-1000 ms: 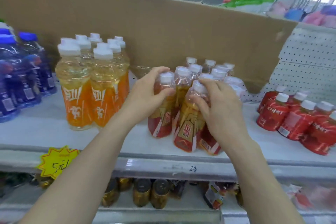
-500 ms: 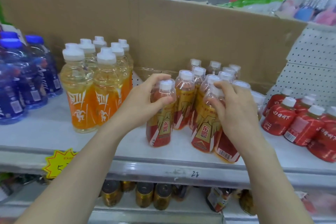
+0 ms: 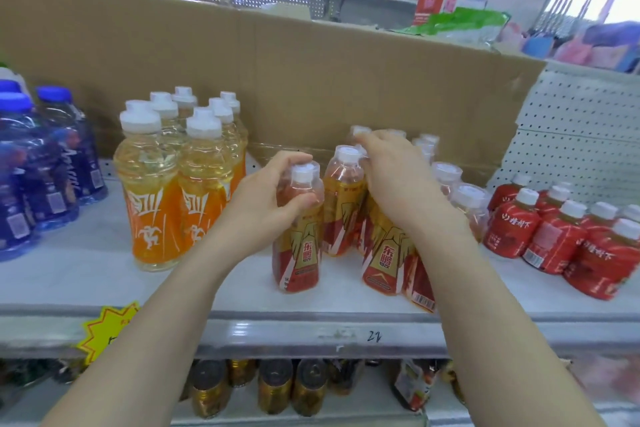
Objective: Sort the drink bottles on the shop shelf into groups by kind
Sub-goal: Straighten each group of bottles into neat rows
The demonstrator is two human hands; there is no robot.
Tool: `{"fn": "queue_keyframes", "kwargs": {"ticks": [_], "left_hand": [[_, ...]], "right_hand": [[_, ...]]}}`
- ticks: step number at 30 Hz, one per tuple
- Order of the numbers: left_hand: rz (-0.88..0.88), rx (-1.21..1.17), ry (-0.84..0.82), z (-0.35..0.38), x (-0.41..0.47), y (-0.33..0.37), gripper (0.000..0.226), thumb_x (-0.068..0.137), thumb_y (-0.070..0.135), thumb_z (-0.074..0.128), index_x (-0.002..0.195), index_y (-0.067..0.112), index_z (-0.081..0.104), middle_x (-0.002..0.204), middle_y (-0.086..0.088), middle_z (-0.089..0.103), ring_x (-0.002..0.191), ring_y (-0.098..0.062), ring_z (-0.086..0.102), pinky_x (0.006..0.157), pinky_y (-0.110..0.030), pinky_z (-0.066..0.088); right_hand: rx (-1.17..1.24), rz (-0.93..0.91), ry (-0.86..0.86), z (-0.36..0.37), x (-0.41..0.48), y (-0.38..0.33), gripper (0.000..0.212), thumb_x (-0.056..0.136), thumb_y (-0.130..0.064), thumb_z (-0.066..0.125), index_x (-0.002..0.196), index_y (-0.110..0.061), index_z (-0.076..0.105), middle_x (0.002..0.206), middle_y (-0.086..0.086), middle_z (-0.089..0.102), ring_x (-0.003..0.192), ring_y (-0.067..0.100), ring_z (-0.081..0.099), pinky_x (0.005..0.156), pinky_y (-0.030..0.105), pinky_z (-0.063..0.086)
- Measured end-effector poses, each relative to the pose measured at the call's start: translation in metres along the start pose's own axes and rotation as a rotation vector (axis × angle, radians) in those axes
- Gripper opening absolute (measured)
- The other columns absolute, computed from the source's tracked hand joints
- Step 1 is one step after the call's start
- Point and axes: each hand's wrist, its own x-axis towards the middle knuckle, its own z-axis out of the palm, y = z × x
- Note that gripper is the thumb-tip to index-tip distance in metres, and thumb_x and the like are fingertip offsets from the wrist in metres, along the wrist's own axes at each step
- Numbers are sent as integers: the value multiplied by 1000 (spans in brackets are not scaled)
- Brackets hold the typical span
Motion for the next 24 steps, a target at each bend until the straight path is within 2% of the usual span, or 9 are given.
{"fn": "queue_keyframes", "kwargs": {"ticks": [3, 5, 9, 15, 19, 20, 22, 24], "left_hand": [[0, 41, -37, -4, -1, -1, 46, 93, 35, 66, 135, 41, 47, 125, 14, 60, 113, -5, 55, 85, -21, 47], [7, 88, -48, -5, -1, -1, 47, 94, 36, 63, 137, 43, 45, 131, 16, 52, 115, -3, 51, 84, -16, 43], [-18, 121, -38, -6, -1, -2, 47, 94, 42, 61, 137, 51, 43, 131, 12, 43, 112, -8, 52, 96, -34, 50], [2, 193, 9, -4, -3, 2, 55, 87, 47, 69, 135, 50, 43, 134, 15, 51, 115, -8, 54, 89, -32, 48], [-10, 73, 9, 3, -1, 4, 53, 85, 40, 73, 131, 52, 48, 135, 20, 54, 115, -8, 58, 92, -40, 55], [-8, 31, -5, 7, 0, 6, 53, 86, 37, 73, 130, 52, 48, 132, 23, 55, 115, -7, 59, 93, -42, 56], [-4, -31, -44, 17, 4, 9, 51, 88, 31, 72, 128, 53, 49, 124, 30, 55, 113, 1, 58, 95, -42, 55], [2, -70, -73, 29, 11, 13, 51, 90, 28, 70, 129, 52, 48, 123, 31, 55, 115, 7, 53, 98, -43, 53]], "right_hand": [[-48, 26, -269, 17, 38, -11, 48, 97, -1, 51, 143, -13, 45, 132, 15, 55, 119, 37, 53, 91, 44, 48], [-50, 54, -338, 22, 52, -12, 45, 99, -10, 54, 143, -12, 46, 134, 16, 54, 122, 39, 53, 91, 41, 47], [-15, 94, -293, 25, 58, -13, 46, 97, -22, 62, 140, -11, 49, 131, 18, 50, 119, 40, 53, 82, 37, 43], [-33, 91, -272, 29, 59, -6, 37, 95, -17, 62, 131, -14, 57, 126, 15, 52, 107, 35, 59, 71, 33, 40], [-134, 51, -271, 21, 53, -5, 23, 95, -19, 60, 117, -13, 64, 119, 14, 57, 91, 31, 54, 68, 34, 40], [-144, 42, -276, 18, 52, -5, 22, 95, -20, 59, 115, -13, 64, 117, 13, 58, 90, 30, 53, 68, 35, 40], [-119, 26, -259, 12, 48, 1, 25, 99, -21, 52, 120, -13, 63, 119, 13, 58, 104, 31, 56, 73, 37, 41], [-71, 19, -152, 5, 38, 14, 29, 103, -20, 45, 128, -13, 59, 121, 13, 59, 114, 34, 54, 78, 37, 41]]}}
